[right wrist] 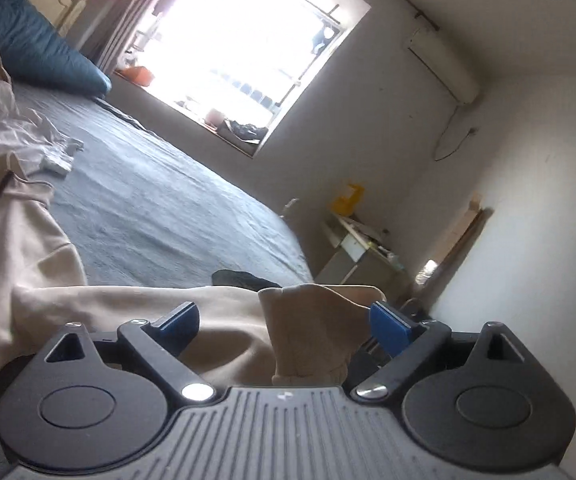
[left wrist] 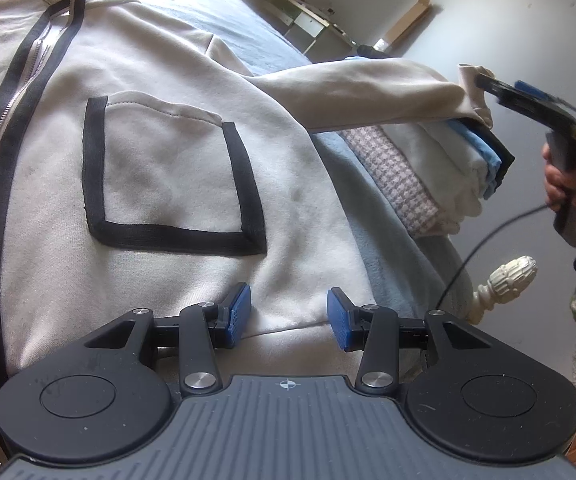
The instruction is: Fold clothes
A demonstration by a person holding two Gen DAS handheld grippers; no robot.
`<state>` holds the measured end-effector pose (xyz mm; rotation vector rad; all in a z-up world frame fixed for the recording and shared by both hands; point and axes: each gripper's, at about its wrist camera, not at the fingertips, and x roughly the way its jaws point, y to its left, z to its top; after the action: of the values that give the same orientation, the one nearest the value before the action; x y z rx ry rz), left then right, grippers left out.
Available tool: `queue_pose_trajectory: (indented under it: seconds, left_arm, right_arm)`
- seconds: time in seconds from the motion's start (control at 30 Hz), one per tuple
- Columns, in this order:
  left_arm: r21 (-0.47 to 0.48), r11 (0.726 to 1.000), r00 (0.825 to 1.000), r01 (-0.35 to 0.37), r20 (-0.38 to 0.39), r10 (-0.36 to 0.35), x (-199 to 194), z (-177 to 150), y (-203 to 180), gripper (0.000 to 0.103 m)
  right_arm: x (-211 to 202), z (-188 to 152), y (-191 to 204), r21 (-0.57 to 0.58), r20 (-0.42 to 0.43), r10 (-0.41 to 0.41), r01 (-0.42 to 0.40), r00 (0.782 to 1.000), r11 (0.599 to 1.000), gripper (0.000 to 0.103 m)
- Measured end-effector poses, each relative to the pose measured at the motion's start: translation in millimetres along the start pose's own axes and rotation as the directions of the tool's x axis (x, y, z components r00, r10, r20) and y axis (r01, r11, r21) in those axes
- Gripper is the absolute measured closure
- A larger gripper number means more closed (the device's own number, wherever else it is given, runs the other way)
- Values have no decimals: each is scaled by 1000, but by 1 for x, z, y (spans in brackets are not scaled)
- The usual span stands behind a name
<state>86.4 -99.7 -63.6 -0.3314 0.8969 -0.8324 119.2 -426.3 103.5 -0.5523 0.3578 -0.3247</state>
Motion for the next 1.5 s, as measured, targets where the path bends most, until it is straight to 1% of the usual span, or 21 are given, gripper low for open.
queue_pose_trajectory:
  seconds: [0.03, 0.07, 0.1, 0.17, 0.23, 0.27, 0.33, 0.4, 0.43, 0.53, 0.6, 0.7, 0.8, 0.87, 0.93, 1.07, 1.17, 1.3, 1.37, 1.4, 1.5]
  left_arm:
    - [9, 1000, 1000, -9, 0, 9, 0, 0, -2, 61]
    - [21, 1000, 1000, -17, 0, 17, 1, 0, -4, 61]
    - [33, 999, 1000, -25, -1, 25, 1, 0, -6, 61]
    - [49, 998, 999, -34, -3, 35, 1, -1, -8, 61]
    - [53, 998, 999, -34, -3, 34, 1, -1, -7, 61]
    - [51, 998, 999, -32, -3, 32, 1, -1, -6, 61]
    - [47, 998, 1000, -30, -7, 30, 3, -1, -4, 61]
    - [49, 998, 1000, -28, -9, 29, 4, -1, -4, 61]
    - [51, 998, 1000, -27, -10, 28, 4, -1, -4, 61]
    - [47, 999, 1000, -23, -14, 24, 5, -1, -3, 61]
    - [38, 999, 1000, -18, -18, 19, 5, 0, -1, 61]
    - [23, 1000, 1000, -9, -21, 9, 4, 1, 1, 61]
    - [3, 1000, 1000, 3, -15, -3, 0, 1, 3, 61]
    - [-11, 1000, 1000, 10, 0, -10, -7, 1, 3, 61]
    - [-18, 1000, 1000, 14, 28, -13, -19, 1, 5, 61]
    - [-53, 998, 992, 22, 127, -15, -67, -6, 18, 61]
    - [-92, 996, 977, -11, 209, 30, -110, -16, 35, 61]
    - [-188, 978, 944, -89, 298, 143, -167, -37, 64, 61]
    - [-234, 963, 924, -130, 323, 204, -192, -50, 79, 61]
    - [-258, 955, 914, -149, 334, 233, -203, -57, 85, 60]
    - [-332, 929, 892, -165, 351, 284, -226, -71, 104, 60]
  right_arm:
    - [10, 0, 0, 26, -30, -8, 9, 1000, 1000, 24]
    - [20, 1, -1, 52, -60, -15, 18, 998, 999, 29]
    - [24, -2, -9, 108, -76, -8, 16, 997, 994, 41]
    - [27, -10, -34, 246, -96, 19, 5, 995, 969, 55]
    - [21, -19, -65, 404, -86, 50, -11, 995, 915, 79]
    - [11, -25, -86, 505, -43, 69, -37, 997, 862, 81]
    - [-7, -45, -129, 707, 39, 87, -89, 995, 701, 87]
    - [-17, -73, -165, 868, 119, 128, -166, 985, 469, 88]
    - [-18, -87, -178, 915, 161, 148, -204, 976, 348, 89]
    - [-16, -120, -196, 956, 268, 177, -284, 947, 70, 89]
    - [-11, -125, -199, 954, 296, 181, -300, 938, -4, 89]
    - [-6, -111, -196, 939, 336, 217, -345, 916, 1, 89]
    - [-7, -74, -184, 907, 390, 259, -417, 884, 54, 89]
    - [-8, -39, -169, 873, 433, 303, -478, 849, 94, 89]
    - [-12, 0, -145, 828, 471, 370, -546, 801, 126, 89]
    - [-29, 78, -70, 704, 530, 533, -693, 659, 157, 89]
    - [-45, 126, 4, 593, 534, 650, -787, 541, 168, 89]
    - [-67, 161, 112, 462, 467, 792, -872, 392, 159, 89]
    - [-75, 161, 172, 431, 386, 859, -889, 337, 154, 88]
    - [-78, 157, 205, 423, 332, 890, -893, 311, 154, 84]
    - [-77, 130, 282, 469, 156, 961, -874, 227, 130, 51]
